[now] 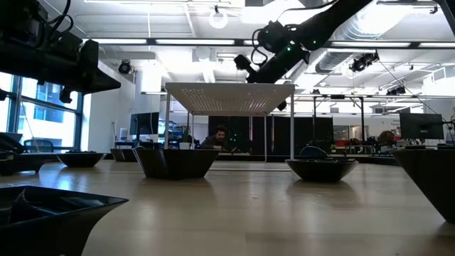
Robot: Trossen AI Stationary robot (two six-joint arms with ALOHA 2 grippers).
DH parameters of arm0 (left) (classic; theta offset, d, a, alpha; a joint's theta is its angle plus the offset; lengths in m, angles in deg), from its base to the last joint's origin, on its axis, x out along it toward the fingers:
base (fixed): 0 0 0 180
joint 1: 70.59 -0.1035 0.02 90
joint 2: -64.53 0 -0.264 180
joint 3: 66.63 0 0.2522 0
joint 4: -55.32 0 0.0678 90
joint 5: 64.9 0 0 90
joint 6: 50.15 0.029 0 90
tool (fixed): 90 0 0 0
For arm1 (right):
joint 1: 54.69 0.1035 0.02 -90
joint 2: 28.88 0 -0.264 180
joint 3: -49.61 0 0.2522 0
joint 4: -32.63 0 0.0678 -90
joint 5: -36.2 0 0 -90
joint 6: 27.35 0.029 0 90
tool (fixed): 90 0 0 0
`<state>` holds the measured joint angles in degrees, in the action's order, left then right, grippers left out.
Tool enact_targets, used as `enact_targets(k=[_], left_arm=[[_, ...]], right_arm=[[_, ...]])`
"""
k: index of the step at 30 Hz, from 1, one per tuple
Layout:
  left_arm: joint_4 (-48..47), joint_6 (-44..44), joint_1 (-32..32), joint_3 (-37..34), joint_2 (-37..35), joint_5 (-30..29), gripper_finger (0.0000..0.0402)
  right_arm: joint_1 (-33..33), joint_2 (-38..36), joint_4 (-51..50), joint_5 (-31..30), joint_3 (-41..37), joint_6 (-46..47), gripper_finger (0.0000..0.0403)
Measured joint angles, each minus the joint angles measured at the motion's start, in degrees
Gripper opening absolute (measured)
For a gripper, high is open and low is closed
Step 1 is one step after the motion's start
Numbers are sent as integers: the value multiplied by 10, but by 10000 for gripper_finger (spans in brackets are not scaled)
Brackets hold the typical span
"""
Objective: Pick & Place Mini shaped plates
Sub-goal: Put the square plate on the shelf, then adjust the black leaf shaped plate on the shelf
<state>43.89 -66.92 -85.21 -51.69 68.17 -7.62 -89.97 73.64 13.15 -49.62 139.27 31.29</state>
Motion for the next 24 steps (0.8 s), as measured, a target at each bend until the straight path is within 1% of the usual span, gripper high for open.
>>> enact_targets(k=[3, 8, 11, 13, 16, 19, 22, 24], left_arm=[[0, 0, 0, 0, 0, 0, 1], [0, 0, 0, 0, 0, 0, 1], [0, 0, 0, 0, 0, 0, 1], [0, 0, 0, 0, 0, 1, 1], [0, 0, 0, 0, 0, 1, 1], [0, 0, 0, 0, 0, 1, 1], [0, 0, 0, 0, 0, 2, 1], [1, -5, 0, 0, 0, 4, 1]], right_arm=[[-1, 0, -1, 4, 0, -4, 24], [-4, -2, -1, 6, 0, -36, 62], [-10, -19, -3, 10, 0, -96, 82], [-15, -40, -9, 29, 0, -154, 91], [-20, -79, -66, 71, 0, -226, 98], [-4, -107, -133, 102, 0, -284, 98], [21, -107, -168, 134, 0, -309, 98], [40, -100, -179, 133, 0, -316, 98]])
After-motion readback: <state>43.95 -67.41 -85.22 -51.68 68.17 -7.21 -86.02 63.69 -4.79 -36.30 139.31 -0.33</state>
